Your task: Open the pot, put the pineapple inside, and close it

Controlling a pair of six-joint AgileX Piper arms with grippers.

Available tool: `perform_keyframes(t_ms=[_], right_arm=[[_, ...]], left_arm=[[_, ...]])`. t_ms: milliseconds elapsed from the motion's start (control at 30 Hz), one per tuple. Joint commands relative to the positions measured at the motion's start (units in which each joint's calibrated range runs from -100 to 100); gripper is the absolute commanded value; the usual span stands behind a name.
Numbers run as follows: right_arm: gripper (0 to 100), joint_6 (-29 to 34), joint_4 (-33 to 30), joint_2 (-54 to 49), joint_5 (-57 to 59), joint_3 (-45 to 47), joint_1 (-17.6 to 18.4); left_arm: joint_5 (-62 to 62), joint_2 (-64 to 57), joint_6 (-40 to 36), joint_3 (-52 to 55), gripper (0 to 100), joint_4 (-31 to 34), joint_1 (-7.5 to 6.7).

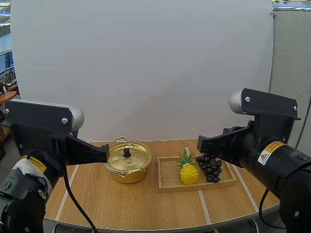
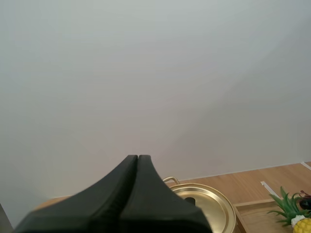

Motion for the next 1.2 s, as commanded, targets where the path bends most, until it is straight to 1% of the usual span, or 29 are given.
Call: perform_keyframes(t_ms=[0,133,200,300,367,400,433,467,533,633,667,700,867,933,1067,1167], right_arm=[[0,-5.2,0.5,5.8,3.2,-0.7,0.1],[0,-5.4,0.5,10.9,3.0,-0.7,0.1],[0,-5.4,0.6,13.7,2.6,-0.7,0.1],[0,-5.4,1.0,18.6,2.1,-0.7,0.1],[0,-5.4,1.0,20.9,0.7,-0.7,0.1],[2,-5.4,1.0,21.9,-0.3,-0.7,0.1],[11,-5.4,1.0,22.6,-1.4,-0.7,0.1],[21,-5.4,1.2,23.0,-3.0,-0.7,0.1],[41,-5.4,1.3,23.3,-5.7,-0.7,0.1],[79,-5.4,1.6,23.3,-7.4,-0.7,0.1],[98,-5.4,1.6,23.3,-7.0,-0.7,0.1],[100,-5.4,1.6,23.3,-6.4,-0.7,0.1],[100,-5.6,1.6,23.3,-6.1,-0.7,0.1],[100,-5.6,2.6,23.3,-6.1,-0.7,0.1],[100,-5.6,3.5,23.3,-6.1,-0.7,0.1],[100,-5.6,3.5,23.3,-6.1,-0.7,0.1]], left_arm=[[2.1,7.8,-1.4,-1.5,0,-1.3,0.02],[2.7,14.5,-1.4,-3.3,0,-1.3,0.02],[4.2,19.1,-1.6,-5.1,3,-1.4,0.02],[7.1,25.0,-1.6,-8.1,14,-2.2,0.02],[8.3,28.9,-1.6,-9.7,27,-2.5,0.02],[8.8,30.8,-1.6,-10.4,35,-2.5,0.02],[9.4,32.6,-1.6,-11.1,44,-2.8,0.02],[9.6,34.4,-1.6,-11.4,51,-2.9,0.02],[10.4,37.6,-1.6,-11.9,70,-3.0,0.02],[11.2,41.5,-0.6,-12.0,93,-3.2,0.02],[11.6,42.5,0.4,-12.0,97,-3.2,0.02],[12.4,44.1,1.8,-12.0,100,-3.2,0.02],[14.8,49.9,6.6,-12.0,100,-4.0,0.02],[14.8,52.2,10.3,-12.0,100,-5.6,0.02],[15.5,57.8,22.7,-12.4,100,-13.0,0.02],[19.2,62.3,29.8,-15.6,100,-17.3,0.02]])
